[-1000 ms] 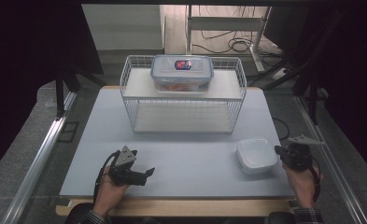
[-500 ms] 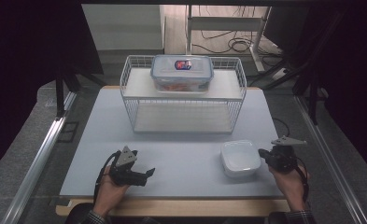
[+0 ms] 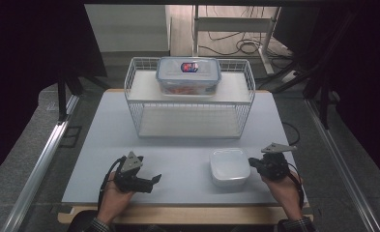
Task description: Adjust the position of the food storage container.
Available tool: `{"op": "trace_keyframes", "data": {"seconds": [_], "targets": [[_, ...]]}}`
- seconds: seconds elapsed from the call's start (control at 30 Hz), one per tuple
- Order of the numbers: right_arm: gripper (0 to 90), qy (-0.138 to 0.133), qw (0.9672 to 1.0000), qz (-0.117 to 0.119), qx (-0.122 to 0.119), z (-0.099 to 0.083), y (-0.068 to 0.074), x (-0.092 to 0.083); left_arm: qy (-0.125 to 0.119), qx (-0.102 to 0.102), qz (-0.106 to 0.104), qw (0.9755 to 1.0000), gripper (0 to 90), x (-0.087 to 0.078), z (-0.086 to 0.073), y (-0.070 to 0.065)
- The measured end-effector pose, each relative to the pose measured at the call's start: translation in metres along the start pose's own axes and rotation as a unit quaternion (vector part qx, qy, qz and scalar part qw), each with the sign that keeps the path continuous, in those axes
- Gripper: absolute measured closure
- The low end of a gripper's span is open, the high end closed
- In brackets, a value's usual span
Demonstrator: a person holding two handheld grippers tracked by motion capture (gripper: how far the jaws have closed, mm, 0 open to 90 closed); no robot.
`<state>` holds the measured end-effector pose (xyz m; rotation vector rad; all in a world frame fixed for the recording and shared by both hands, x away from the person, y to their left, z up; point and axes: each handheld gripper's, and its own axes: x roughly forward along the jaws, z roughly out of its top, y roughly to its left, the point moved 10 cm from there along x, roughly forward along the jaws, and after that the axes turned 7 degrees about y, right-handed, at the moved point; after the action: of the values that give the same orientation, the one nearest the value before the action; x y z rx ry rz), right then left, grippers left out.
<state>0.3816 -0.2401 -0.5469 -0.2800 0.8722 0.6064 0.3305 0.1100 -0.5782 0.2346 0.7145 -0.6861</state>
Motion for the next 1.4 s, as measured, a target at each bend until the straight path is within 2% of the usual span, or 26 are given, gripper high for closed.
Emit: {"op": "trace_keyframes", "data": {"seconds": [0.17, 0.3, 0.43, 0.63, 0.93, 1.07, 1.13, 1.2, 1.3, 1.4], "targets": [[88.8, -0.001, 0.9997, 0.024, -0.006, 0.009, 0.018, 0.007, 0.001, 0.002, -0.001, 1.0, 5.5, 0.001, 0.0, -0.002], [88.8, 0.001, 0.9986, 0.044, -0.027, 0.015, 0.037, 0.013, 0.001, 0.002, -0.001, 1.0, 5.5, 0.001, 0.0, -0.002], [88.8, 0.001, 0.9969, 0.071, -0.034, 0.019, 0.057, 0.018, 0.002, 0.0, -0.001, 1.0, 5.5, 0.001, 0.0, -0.001], [88.8, 0.003, 0.9941, 0.098, -0.047, 0.022, 0.081, 0.022, 0.002, -0.001, -0.002, 1.0, 5.5, 0.001, 0.0, -0.001], [88.6, 0.004, 0.9897, 0.127, -0.065, 0.023, 0.108, 0.026, 0.007, 0.002, -0.003, 1.0, 5.5, 0.002, -0.001, -0.002], [85.3, 0.004, 0.99, 0.121, -0.072, 0.023, 0.108, 0.025, 0.008, 0.002, -0.005, 1.0, 5.5, 0.001, -0.002, -0.002], [81.7, -0.003, 0.9917, 0.106, -0.073, 0.024, 0.102, 0.022, 0.007, -0.001, -0.01, 0.9999, 5.5, 0.001, -0.002, -0.002], [75.9, -0.016, 0.9931, 0.088, -0.075, 0.023, 0.094, 0.019, 0.005, -0.013, -0.027, 0.9996, 5.7, 0.0, -0.001, -0.004], [60.0, -0.037, 0.9936, 0.077, -0.074, 0.023, 0.085, 0.014, -0.006, -0.027, -0.046, 0.9986, 6.0, -0.002, 0.001, -0.004], [39.9, -0.055, 0.9934, 0.066, -0.076, 0.023, 0.076, 0.011, -0.009, -0.027, -0.047, 0.9985, 5.3, -0.002, 0.001, -0.004]]}}
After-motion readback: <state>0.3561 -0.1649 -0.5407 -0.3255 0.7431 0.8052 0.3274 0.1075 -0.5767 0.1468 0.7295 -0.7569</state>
